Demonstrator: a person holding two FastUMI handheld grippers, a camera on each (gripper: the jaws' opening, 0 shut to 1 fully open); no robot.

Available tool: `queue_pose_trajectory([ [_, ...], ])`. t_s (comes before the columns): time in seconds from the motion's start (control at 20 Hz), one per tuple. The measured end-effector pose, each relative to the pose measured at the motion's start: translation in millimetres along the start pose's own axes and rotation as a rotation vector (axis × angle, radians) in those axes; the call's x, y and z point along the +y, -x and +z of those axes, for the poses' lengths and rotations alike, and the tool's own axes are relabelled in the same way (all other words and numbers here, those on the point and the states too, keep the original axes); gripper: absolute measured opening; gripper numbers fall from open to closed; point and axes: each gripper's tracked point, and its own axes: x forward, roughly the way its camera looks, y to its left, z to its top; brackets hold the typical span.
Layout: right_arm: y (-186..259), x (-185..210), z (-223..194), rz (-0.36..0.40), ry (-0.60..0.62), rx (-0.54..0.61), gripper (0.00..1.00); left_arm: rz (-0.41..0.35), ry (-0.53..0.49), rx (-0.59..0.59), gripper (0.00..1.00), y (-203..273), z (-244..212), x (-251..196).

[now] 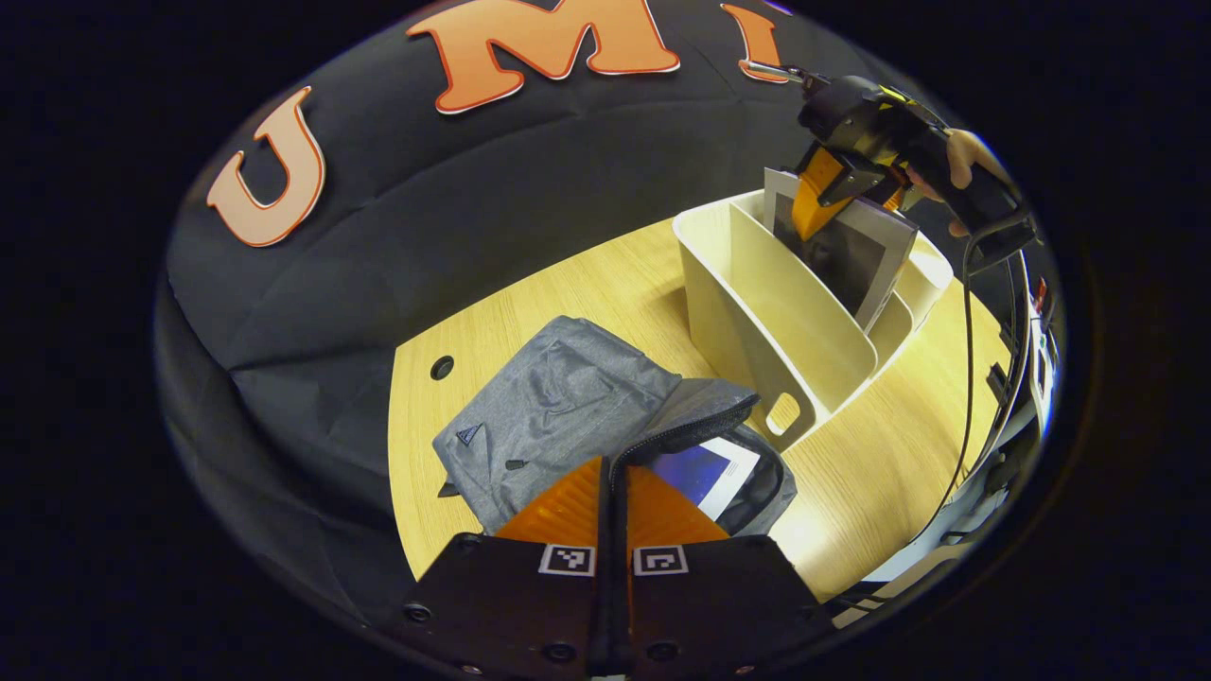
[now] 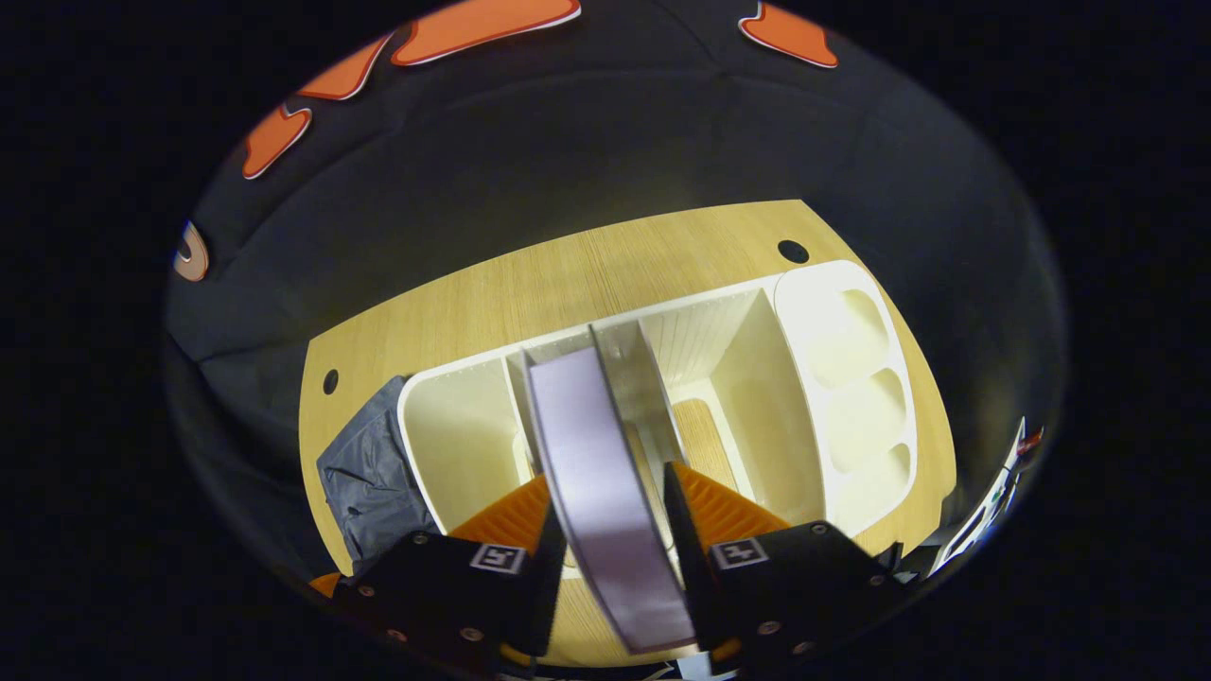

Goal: Open the schoolbag, grab two books from the bookshelf and put them into the schoolbag.

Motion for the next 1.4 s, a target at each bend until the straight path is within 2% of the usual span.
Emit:
queue_pose_trajectory([
  [0.05, -1, -1, 3, -0.003, 0.004, -0.007, 0.54, -0.001, 0.003, 0.002, 0.01, -2, 0, -1],
  [0.1, 2, -2, 2, -0.008, 0.008, -0.01, 0.43, -0.007, 0.005, 0.002, 0.01, -1, -1, -3],
  [0.15, 5, -2, 2, -0.011, 0.008, -0.016, 0.41, -0.015, 0.01, 0.001, 0.01, -1, 0, -4],
  [0.4, 36, -1, 1, 0.003, 0.008, -0.059, 0.38, -0.077, 0.035, -0.009, 0.01, 4, -1, -8],
  [0.75, 86, -10, -10, -0.052, 0.044, -0.133, 0.38, -0.164, 0.001, -0.031, 0.01, 10, 0, -11],
  [1.0, 122, -19, -38, -0.079, 0.022, -0.156, 0.38, -0.202, -0.061, -0.054, 0.01, 14, 3, -6],
  [1.1, 137, -23, -50, -0.09, -0.008, -0.168, 0.38, -0.203, -0.115, -0.07, 0.01, 16, 4, 0],
  [1.25, 158, -30, -77, -0.104, -0.058, -0.173, 0.38, -0.23, -0.138, -0.087, 0.01, 18, 6, 1],
  [1.4, 171, -30, -111, -0.077, -0.137, -0.169, 0.38, -0.249, -0.171, -0.111, 0.01, 21, 9, 9],
])
